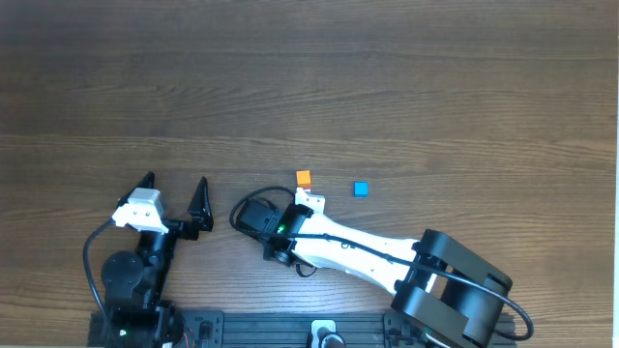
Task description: Stack Cubes
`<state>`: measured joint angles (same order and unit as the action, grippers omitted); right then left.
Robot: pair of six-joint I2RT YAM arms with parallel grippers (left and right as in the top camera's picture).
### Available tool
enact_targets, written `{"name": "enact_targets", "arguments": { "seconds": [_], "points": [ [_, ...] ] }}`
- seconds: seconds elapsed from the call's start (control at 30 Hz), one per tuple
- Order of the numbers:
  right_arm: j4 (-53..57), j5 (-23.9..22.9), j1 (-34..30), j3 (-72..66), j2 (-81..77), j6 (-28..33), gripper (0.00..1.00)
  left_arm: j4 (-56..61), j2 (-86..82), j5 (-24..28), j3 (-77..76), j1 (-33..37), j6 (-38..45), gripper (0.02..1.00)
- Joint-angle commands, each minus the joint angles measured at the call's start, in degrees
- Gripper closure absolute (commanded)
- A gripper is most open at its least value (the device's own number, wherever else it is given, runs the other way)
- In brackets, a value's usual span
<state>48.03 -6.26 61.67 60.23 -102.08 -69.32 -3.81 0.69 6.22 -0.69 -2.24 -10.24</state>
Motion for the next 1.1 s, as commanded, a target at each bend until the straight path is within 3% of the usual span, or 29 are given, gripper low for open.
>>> {"name": "enact_targets", "arguments": {
  "seconds": [0.03, 0.23, 0.53, 1.1],
  "points": [
    [-0.1, -1.5, 0.2, 0.8, -1.1, 0.9, 0.012, 0.0, -0.5, 0.0, 0.4, -0.1, 0.8, 0.018],
    [-1.6, -1.6, 0.2, 0.8, -1.8, 2.3, 0.066, 0.0, -0.5, 0.0, 0.4, -0.1, 0.8, 0.02],
    [-2.1, -2.1, 0.3, 0.8, -2.2, 2.3, 0.312, 0.0, -0.5, 0.0, 0.4, -0.1, 0.8, 0.02],
    [-2.4, -2.2, 0.2, 0.8, -2.2, 2.3, 0.492, 0.0, -0.5, 0.0, 0.4, -0.1, 0.8, 0.02]
  ]
}}
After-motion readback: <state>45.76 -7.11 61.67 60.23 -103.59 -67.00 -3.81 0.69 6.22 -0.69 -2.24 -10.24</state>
